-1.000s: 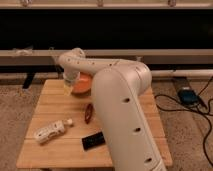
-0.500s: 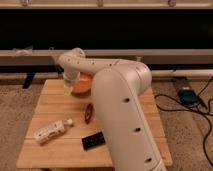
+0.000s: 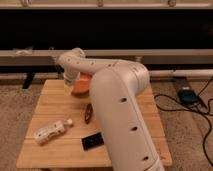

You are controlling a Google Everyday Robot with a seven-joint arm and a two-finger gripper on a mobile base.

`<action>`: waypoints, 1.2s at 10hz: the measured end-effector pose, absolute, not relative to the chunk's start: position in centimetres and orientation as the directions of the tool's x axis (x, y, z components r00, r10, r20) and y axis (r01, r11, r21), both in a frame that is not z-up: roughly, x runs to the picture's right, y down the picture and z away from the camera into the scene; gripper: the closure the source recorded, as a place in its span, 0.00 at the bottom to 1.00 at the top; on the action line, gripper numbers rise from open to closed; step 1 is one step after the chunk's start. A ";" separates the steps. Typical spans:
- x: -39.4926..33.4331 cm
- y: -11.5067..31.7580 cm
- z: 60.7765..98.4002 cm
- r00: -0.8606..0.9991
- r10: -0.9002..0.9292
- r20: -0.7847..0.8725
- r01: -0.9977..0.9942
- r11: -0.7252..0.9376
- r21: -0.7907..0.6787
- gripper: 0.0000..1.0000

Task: Drag the ceramic bowl in a circle

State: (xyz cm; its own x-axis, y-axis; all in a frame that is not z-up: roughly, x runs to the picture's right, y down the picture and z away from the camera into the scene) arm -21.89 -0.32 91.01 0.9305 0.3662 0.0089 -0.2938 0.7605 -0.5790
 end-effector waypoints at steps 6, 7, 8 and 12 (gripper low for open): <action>-23.9 1.2 94.4 0.962 0.272 -0.024 -0.232 0.768 -0.596 0.20; -23.8 1.5 94.8 0.965 0.259 -0.035 -0.228 0.768 -0.599 0.20; -23.6 1.7 95.0 0.968 0.246 -0.047 -0.224 0.768 -0.600 0.20; -22.6 2.7 96.0 0.975 0.197 -0.101 -0.218 0.768 -0.603 0.30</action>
State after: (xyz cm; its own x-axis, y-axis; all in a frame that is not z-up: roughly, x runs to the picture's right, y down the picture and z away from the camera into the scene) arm -22.60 2.70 96.01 0.9752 0.1974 -0.1006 -0.2176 0.7675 -0.6030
